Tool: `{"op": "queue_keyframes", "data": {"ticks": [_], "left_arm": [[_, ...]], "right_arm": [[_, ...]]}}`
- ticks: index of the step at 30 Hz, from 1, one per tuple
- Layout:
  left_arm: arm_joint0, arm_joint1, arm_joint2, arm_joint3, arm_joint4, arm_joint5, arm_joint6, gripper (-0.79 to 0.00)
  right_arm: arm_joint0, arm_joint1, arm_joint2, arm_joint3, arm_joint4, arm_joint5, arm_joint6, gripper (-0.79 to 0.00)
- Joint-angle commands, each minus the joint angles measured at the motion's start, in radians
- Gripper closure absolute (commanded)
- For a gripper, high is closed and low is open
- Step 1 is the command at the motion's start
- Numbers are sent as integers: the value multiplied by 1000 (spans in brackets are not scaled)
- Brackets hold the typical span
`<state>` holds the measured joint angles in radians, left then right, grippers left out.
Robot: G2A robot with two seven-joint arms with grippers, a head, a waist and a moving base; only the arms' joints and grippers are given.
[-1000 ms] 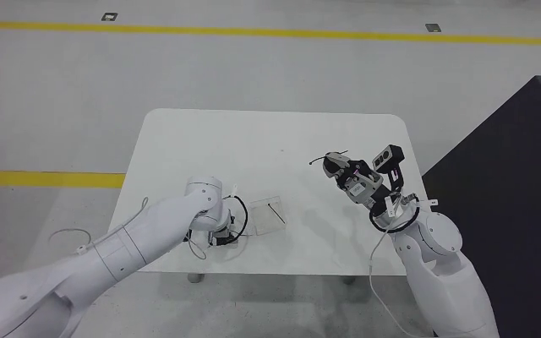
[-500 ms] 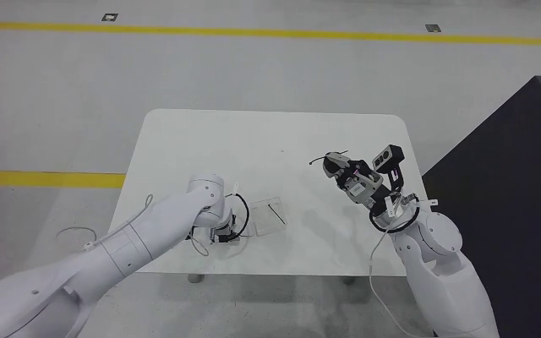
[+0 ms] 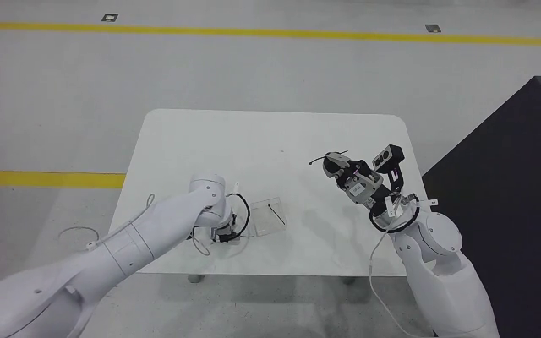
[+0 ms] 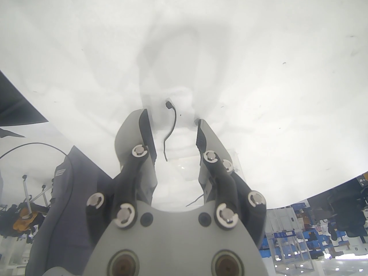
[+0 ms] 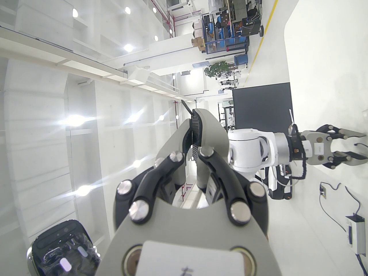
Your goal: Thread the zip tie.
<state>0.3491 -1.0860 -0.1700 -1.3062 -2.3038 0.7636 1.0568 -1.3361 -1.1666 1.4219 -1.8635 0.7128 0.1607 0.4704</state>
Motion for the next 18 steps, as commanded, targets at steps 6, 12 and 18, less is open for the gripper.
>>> {"op": "queue_keyframes", "data": {"ticks": [6,12,18], "left_arm": [[-4,18,0,-40,-6,-13,13,0],[-5,37,0,-65,-16,-18,18,0],[-9,46,0,-82,-21,-19,19,0]], "right_arm": [[0,0,0,0,0,0,0,0],[0,0,0,0,0,0,0,0],[0,0,0,0,0,0,0,0]]}}
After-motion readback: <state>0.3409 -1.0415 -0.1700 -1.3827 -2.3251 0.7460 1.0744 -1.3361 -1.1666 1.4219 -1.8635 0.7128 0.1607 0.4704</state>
